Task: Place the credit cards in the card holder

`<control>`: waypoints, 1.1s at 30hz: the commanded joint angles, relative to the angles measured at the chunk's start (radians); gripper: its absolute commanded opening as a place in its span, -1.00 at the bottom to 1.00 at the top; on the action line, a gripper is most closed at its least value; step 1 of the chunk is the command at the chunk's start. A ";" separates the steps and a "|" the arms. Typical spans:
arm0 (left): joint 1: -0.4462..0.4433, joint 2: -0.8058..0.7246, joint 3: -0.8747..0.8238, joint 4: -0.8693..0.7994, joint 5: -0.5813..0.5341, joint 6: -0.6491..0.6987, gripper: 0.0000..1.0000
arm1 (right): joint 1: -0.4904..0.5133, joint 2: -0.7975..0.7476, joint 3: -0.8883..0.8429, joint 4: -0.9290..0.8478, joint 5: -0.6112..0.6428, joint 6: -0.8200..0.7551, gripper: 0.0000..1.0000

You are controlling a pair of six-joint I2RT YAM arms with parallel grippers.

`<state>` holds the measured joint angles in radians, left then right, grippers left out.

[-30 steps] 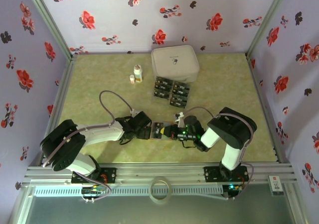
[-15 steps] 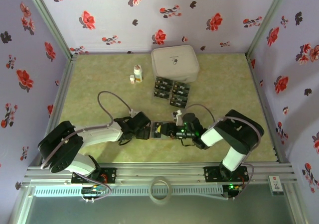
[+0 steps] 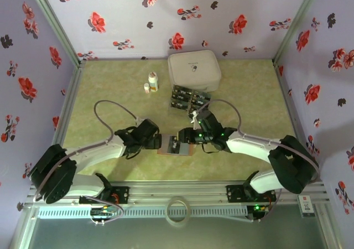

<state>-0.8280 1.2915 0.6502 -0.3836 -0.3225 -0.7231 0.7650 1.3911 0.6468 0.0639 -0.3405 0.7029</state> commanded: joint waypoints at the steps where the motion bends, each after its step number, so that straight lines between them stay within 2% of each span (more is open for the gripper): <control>1: 0.033 -0.037 -0.027 -0.059 -0.025 0.002 0.99 | 0.009 -0.005 0.052 -0.258 0.143 -0.056 -0.59; 3: 0.052 -0.037 -0.034 -0.073 -0.024 0.002 0.99 | 0.015 0.005 0.075 -0.301 0.183 -0.058 -0.80; 9: 0.065 0.023 -0.012 -0.099 -0.024 0.032 0.99 | 0.048 0.073 0.139 -0.341 0.225 -0.063 -0.99; 33: 0.060 0.157 0.069 -0.098 -0.011 0.080 0.99 | 0.112 0.270 0.256 -0.302 0.215 -0.059 -1.00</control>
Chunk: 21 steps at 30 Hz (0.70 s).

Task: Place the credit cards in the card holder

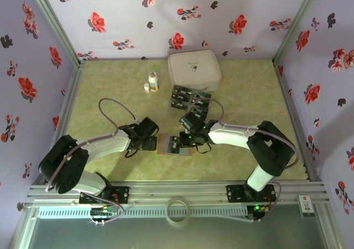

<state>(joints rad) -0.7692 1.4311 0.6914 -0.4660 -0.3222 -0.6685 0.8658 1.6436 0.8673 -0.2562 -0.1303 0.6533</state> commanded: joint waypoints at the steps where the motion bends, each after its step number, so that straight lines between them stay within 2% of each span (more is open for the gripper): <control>1: 0.001 0.022 0.030 -0.016 -0.012 0.028 0.99 | 0.013 0.022 0.039 0.020 0.002 -0.008 -1.00; 21: -0.026 0.072 0.031 0.024 0.011 0.033 0.99 | 0.047 0.092 0.097 0.041 -0.022 0.003 -1.00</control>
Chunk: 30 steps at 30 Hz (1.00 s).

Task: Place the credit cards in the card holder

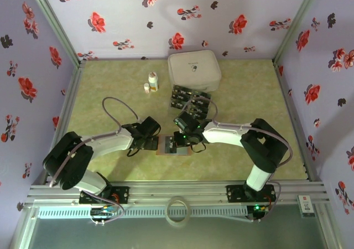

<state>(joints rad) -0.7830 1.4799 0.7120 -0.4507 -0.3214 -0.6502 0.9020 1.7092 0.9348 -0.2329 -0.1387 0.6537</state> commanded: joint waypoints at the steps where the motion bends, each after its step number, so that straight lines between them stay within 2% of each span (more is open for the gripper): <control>1: -0.013 0.023 0.012 0.011 0.012 0.014 0.99 | 0.012 0.031 0.033 0.020 -0.016 0.004 -1.00; 20: -0.035 0.034 0.004 0.021 0.016 0.004 0.99 | 0.051 0.086 0.100 0.052 -0.058 0.029 -1.00; 30: 0.002 -0.138 -0.036 -0.063 -0.070 -0.026 0.99 | 0.039 -0.017 0.071 -0.032 0.028 -0.004 -1.00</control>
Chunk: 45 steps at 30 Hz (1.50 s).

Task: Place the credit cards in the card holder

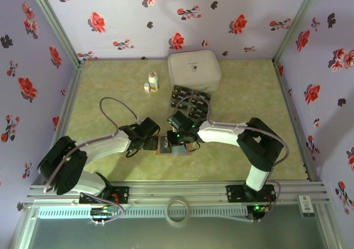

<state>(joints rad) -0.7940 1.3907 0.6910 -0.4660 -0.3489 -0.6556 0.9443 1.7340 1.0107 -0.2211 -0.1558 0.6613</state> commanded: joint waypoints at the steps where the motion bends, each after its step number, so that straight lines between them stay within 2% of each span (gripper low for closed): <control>1: 0.016 -0.055 -0.016 -0.052 -0.041 -0.017 0.99 | -0.004 -0.043 -0.006 -0.051 0.050 -0.013 -1.00; 18: 0.016 0.060 0.006 0.000 0.014 0.020 0.99 | -0.004 0.032 -0.019 -0.006 0.037 0.000 -1.00; 37: 0.002 0.112 -0.005 0.056 0.047 0.020 0.99 | 0.001 0.081 0.025 0.004 -0.002 0.002 -1.00; 45: 0.002 0.098 0.003 0.036 0.044 0.026 0.99 | -0.004 0.017 0.045 -0.056 0.017 -0.028 -1.00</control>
<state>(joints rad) -0.7856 1.4628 0.6895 -0.4469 -0.3248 -0.6460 0.9428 1.7935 1.0264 -0.2352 -0.1532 0.6579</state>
